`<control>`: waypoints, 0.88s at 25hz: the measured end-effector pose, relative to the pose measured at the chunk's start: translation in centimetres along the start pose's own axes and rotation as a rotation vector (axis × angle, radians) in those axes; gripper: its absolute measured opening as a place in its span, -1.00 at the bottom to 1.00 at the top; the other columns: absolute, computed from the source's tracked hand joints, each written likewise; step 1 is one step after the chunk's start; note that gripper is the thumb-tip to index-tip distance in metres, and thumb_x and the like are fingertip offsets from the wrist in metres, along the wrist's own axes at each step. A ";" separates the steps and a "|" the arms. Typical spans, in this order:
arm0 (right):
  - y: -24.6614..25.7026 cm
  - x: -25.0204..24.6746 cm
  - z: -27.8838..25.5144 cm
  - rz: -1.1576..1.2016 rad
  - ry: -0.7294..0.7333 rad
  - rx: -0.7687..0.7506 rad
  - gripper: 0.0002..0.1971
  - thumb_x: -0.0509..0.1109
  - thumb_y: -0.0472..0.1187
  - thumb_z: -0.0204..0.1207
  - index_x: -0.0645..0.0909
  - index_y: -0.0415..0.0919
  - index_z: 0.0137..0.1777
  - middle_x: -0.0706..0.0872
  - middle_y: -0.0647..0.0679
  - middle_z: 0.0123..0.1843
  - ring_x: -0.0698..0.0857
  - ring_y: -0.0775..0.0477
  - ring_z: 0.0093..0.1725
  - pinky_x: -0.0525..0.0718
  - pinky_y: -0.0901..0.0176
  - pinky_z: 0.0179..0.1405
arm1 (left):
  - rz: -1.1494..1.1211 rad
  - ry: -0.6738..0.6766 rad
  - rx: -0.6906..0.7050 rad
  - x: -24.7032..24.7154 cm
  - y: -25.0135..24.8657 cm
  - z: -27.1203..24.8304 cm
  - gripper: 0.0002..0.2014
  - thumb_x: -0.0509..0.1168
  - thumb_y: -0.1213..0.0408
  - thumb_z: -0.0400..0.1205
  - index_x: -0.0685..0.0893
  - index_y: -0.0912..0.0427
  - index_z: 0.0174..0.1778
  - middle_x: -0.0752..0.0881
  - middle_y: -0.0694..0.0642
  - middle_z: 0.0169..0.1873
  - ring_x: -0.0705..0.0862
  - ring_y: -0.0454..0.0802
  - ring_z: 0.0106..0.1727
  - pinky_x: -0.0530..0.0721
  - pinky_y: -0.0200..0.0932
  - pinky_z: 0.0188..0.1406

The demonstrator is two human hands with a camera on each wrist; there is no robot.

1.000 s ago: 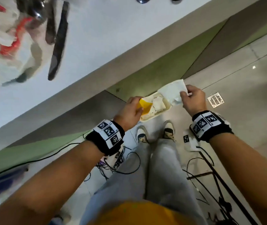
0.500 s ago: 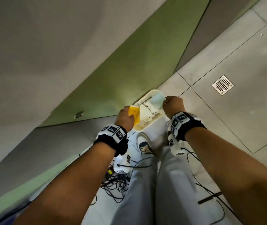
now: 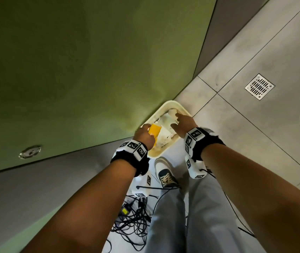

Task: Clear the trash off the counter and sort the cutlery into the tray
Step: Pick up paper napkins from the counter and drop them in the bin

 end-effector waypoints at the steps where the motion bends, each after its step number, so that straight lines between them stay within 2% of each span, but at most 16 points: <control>1: -0.7 0.6 0.0 0.026 0.028 0.007 -0.46 0.22 -0.20 0.61 0.23 -0.25 0.58 0.47 -0.24 0.52 0.46 -0.22 0.49 0.42 0.09 0.44 | 0.002 0.010 -0.002 0.4 0.1 0.2 -0.43 0.21 0.27 0.64 0.24 0.21 0.58 0.40 0.29 0.53 0.39 0.20 0.54 0.37 -0.04 0.47; 3: -2.3 1.2 -0.4 0.082 0.030 0.038 -0.42 0.24 -0.23 0.60 0.19 -0.19 0.60 0.44 -0.22 0.55 0.44 -0.22 0.51 0.43 0.10 0.42 | 0.028 0.032 0.011 0.9 0.3 0.3 -0.41 0.26 0.21 0.63 0.28 0.22 0.58 0.38 0.27 0.55 0.38 0.17 0.55 0.35 -0.06 0.50; 6: -3.7 0.7 -2.1 0.103 -0.033 0.039 -0.51 0.27 -0.28 0.55 0.40 -0.16 0.50 0.53 -0.23 0.48 0.50 -0.22 0.46 0.45 0.11 0.43 | -0.048 0.003 0.034 0.2 -0.1 -1.0 -0.54 0.26 0.20 0.62 0.47 0.18 0.46 0.49 0.25 0.48 0.50 0.19 0.46 0.44 -0.07 0.48; 8: -3.6 0.0 -3.5 0.088 -0.027 0.022 -0.58 0.27 -0.28 0.53 0.49 -0.19 0.41 0.60 -0.23 0.41 0.55 -0.22 0.41 0.48 0.10 0.41 | -0.126 0.003 0.073 -0.9 -1.0 -2.7 -0.61 0.25 0.23 0.63 0.54 0.16 0.40 0.59 0.21 0.40 0.61 0.18 0.35 0.51 -0.11 0.38; 11: -1.2 -2.4 -6.2 0.085 -0.038 -0.053 -0.65 0.28 -0.29 0.51 0.58 -0.20 0.30 0.71 -0.21 0.25 0.61 -0.19 0.33 0.50 0.15 0.35 | -0.194 0.015 0.186 -3.3 -3.7 -6.1 -0.67 0.22 0.28 0.64 0.61 0.18 0.33 0.65 0.16 0.32 0.64 0.17 0.29 0.56 -0.18 0.25; 13: 1.4 -4.5 -9.5 0.041 -0.035 -0.129 -0.67 0.27 -0.32 0.51 0.61 -0.21 0.27 0.74 -0.19 0.11 0.64 -0.19 0.28 0.51 0.19 0.30 | -0.197 -0.011 0.285 -5.7 -5.5 -9.4 -0.69 0.23 0.29 0.64 0.63 0.20 0.30 0.69 0.17 0.26 0.65 0.17 0.26 0.56 -0.20 0.22; 17: 5.9 -9.6 -17.9 -0.103 -0.046 -0.277 -0.67 0.27 -0.27 0.56 0.59 -0.20 0.31 0.73 -0.21 0.22 0.65 -0.20 0.26 0.49 0.18 0.28 | -0.216 -0.080 0.437 -10.2 -8.3 -17.7 -0.72 0.27 0.27 0.62 0.66 0.19 0.24 0.73 0.17 0.17 0.63 0.03 -0.04 0.57 -0.22 0.15; 20: 9.0 -14.3 -25.8 -0.100 -0.095 -0.322 -0.67 0.30 -0.24 0.54 0.60 -0.15 0.30 0.73 -0.19 0.21 0.65 -0.17 0.24 0.52 0.20 0.21 | -0.262 -0.093 0.539 -13.7 -9.2 -26.4 -0.73 0.27 0.29 0.62 0.67 0.20 0.23 0.75 0.11 0.08 0.71 0.15 -0.01 0.63 -0.16 0.10; 22: 11.6 -17.1 -30.5 -0.108 -0.115 -0.381 -0.68 0.31 -0.23 0.54 0.61 -0.15 0.29 0.73 -0.17 0.17 0.64 -0.19 0.22 0.53 0.16 0.19 | -0.286 -0.119 0.614 -16.9 -9.5 -32.0 -0.74 0.28 0.31 0.62 0.67 0.20 0.22 0.71 0.01 -0.06 0.71 0.16 -0.08 0.61 -0.27 -0.07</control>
Point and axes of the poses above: each hand's wrist, its own z-axis towards the middle knuckle, its own x-axis out of the palm, y = z × x, the point moved 7 cm from there along z, towards the middle knuckle
